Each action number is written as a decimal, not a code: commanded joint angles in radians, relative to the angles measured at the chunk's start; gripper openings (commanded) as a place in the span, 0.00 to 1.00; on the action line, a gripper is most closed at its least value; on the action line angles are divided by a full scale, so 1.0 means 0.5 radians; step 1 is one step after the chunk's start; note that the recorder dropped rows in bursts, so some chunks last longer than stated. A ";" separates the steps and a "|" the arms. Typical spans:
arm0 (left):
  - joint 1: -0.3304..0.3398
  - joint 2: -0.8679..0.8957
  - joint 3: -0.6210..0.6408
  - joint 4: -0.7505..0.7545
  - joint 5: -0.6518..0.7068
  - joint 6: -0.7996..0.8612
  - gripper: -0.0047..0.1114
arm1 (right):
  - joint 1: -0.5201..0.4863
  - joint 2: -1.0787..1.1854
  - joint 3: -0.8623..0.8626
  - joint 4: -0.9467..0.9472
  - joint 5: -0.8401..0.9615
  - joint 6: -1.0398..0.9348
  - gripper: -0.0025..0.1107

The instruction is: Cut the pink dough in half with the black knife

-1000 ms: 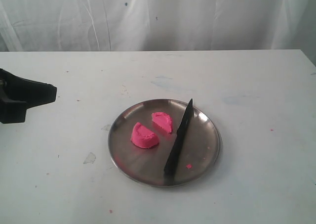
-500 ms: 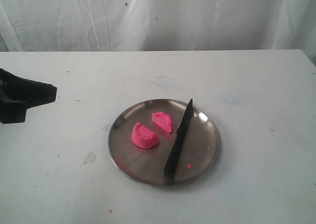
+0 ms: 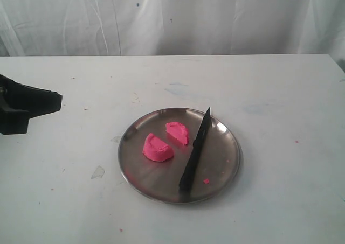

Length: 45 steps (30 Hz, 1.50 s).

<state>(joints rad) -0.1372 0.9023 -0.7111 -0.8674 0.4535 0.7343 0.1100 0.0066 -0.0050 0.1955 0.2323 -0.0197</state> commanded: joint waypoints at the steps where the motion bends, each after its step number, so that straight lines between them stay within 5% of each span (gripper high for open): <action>1: 0.000 -0.014 0.010 -0.027 0.020 0.003 0.04 | -0.023 -0.013 0.010 -0.009 -0.001 0.002 0.02; 17: -0.008 -0.116 0.069 -0.017 0.009 0.003 0.04 | -0.023 -0.013 0.010 -0.009 -0.001 0.002 0.02; 30: -0.069 -0.949 0.244 0.040 0.011 0.003 0.04 | -0.023 -0.013 0.010 -0.009 -0.001 0.002 0.02; 35: -0.069 -1.166 0.459 0.329 -0.091 -0.018 0.04 | -0.023 -0.013 0.010 -0.009 -0.001 0.002 0.02; 45: -0.069 -1.576 0.939 1.114 -0.294 -1.076 0.04 | -0.023 -0.013 0.010 -0.009 -0.001 0.002 0.02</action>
<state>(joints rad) -0.1650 0.1500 -0.2798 -0.3941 0.3298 0.3165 0.1100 0.0066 -0.0050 0.1955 0.2339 -0.0197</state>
